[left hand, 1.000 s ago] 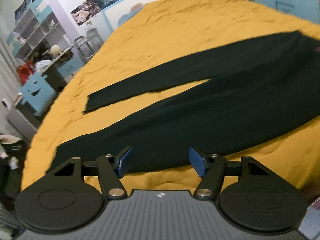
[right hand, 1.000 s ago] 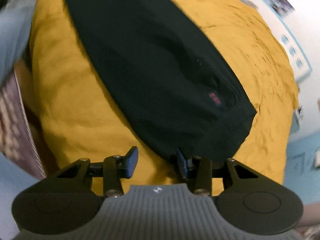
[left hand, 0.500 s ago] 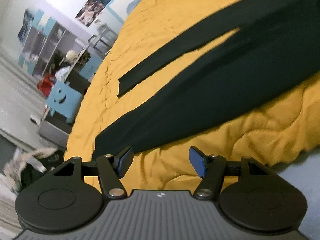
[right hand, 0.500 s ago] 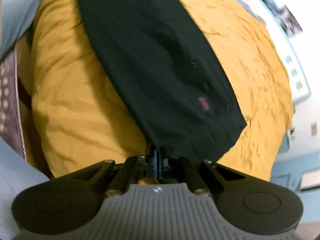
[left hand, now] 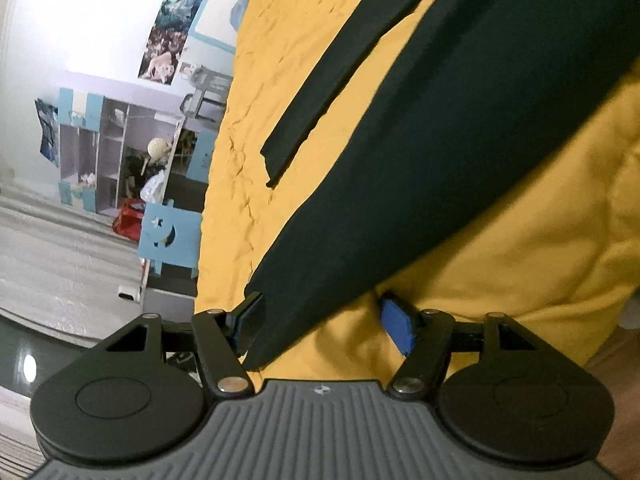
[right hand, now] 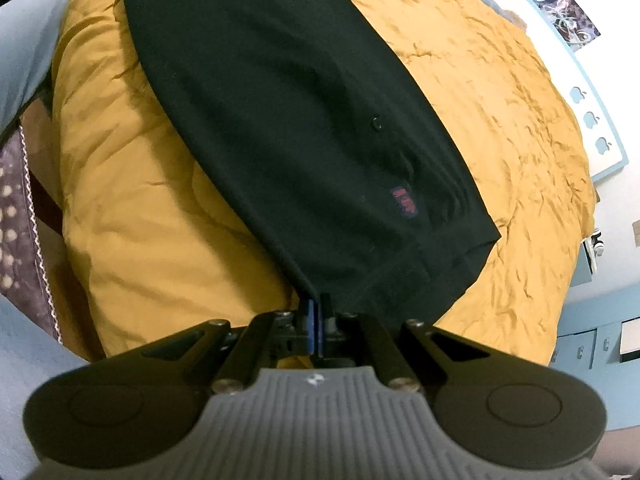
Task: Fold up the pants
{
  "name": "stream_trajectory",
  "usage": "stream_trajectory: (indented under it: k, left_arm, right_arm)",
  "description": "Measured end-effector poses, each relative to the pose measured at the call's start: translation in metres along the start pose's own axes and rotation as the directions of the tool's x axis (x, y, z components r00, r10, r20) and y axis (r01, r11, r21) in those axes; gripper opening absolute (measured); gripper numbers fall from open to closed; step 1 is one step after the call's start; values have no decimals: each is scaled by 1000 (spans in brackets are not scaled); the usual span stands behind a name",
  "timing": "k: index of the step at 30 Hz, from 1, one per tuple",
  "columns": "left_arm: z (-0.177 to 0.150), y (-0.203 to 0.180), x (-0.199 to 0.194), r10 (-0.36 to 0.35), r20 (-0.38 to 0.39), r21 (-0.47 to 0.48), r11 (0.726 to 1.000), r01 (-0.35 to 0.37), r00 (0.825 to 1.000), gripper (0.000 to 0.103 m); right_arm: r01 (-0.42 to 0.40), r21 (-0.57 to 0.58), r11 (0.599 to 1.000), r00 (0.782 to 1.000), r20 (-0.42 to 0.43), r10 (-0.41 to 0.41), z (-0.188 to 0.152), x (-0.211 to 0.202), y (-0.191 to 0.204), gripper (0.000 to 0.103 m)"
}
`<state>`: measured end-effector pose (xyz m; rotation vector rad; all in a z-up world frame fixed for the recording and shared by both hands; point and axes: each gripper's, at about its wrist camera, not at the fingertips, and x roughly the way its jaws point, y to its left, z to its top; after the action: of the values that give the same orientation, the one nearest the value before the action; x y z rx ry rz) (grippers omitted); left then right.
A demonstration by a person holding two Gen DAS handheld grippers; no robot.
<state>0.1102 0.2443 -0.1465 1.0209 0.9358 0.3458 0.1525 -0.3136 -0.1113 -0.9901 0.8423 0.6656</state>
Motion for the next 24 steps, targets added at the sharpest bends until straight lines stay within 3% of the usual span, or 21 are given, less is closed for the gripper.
stream_trajectory:
  k: [3,9,11,12,13,16,19,24]
  left_arm:
    - [-2,4,-5,15,9,20,1000,-15,1000,68]
    - [-8,1,7,86,-11,67,994,-85,996,66]
    - [-8,-4,15,109,-15,91,990,-107,994,60]
    - [-6,-4,18,117,-22,84,990,-115,993,48]
    - [-3,-4,21,126,-36,59,991,-124,991,30]
    - [3,5,17,83,-59,-46,995,-85,995,5]
    - [7,26,7,55,-51,-208,976,-64,997,3]
    - [18,81,-2,-57,-30,-508,861,34,998,2]
  right_arm:
    - [0,15,1000,1000,-1,0,-2,0,2,0]
    - [-4,28,1000,1000,3,4,-4,3,1,0]
    - [-6,25,1000,1000,2,6,-4,5,0,0]
    - [-5,24,1000,1000,1,5,-4,5,0,0]
    - [-2,28,1000,1000,3,2,-4,5,0,0]
    - [2,50,999,1000,12,-3,-5,1,-2,0]
    - [12,77,997,999,33,-14,-6,-2,-4,0]
    - [27,164,986,994,101,-44,-4,-17,-24,0]
